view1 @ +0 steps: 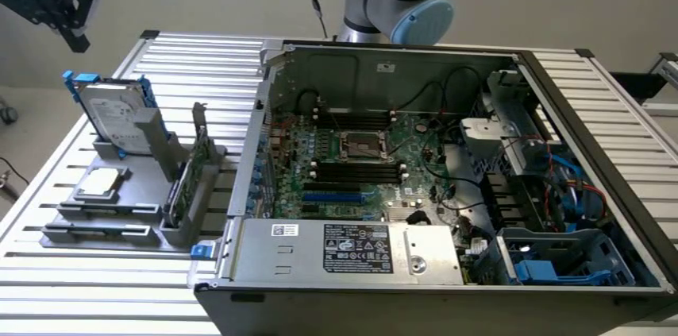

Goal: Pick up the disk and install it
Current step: 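Pick up the disk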

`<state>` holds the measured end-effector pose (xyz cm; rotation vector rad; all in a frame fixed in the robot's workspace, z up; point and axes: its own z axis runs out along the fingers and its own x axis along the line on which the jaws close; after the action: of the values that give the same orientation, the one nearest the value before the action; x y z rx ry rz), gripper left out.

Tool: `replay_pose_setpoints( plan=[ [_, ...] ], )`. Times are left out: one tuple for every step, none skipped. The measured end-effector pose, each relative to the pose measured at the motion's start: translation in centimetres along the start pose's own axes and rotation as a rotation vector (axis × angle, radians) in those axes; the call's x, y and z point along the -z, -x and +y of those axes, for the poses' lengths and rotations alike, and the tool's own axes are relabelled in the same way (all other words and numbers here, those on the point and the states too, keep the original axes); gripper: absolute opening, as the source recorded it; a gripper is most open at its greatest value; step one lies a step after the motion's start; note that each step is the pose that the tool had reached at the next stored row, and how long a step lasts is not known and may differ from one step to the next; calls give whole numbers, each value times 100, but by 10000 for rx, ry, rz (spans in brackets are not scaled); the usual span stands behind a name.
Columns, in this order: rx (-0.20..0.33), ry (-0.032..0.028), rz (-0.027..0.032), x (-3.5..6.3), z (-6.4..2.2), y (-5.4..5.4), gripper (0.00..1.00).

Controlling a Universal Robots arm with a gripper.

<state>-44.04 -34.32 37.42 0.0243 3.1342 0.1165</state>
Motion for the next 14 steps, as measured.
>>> replay_pose_setpoints(
  plan=[
    [0,0,1,0,0,0,11],
    [0,0,0,0,0,0,11],
    [0,0,1,0,0,0,11],
    [0,0,1,0,0,0,11],
    [0,0,1,0,0,0,11],
    [0,0,1,0,0,0,11],
    [0,0,0,0,0,0,11],
    [2,0,1,0,-2,1,11],
    [1,0,1,-2,-1,-3,11],
    [62,1,1,-6,1,-7,11],
    [225,1,14,-8,1,-7,11],
    [404,1,29,-10,1,-7,11],
    [583,2,42,-13,0,-8,11],
    [757,3,54,-17,0,-8,11]
  ],
)
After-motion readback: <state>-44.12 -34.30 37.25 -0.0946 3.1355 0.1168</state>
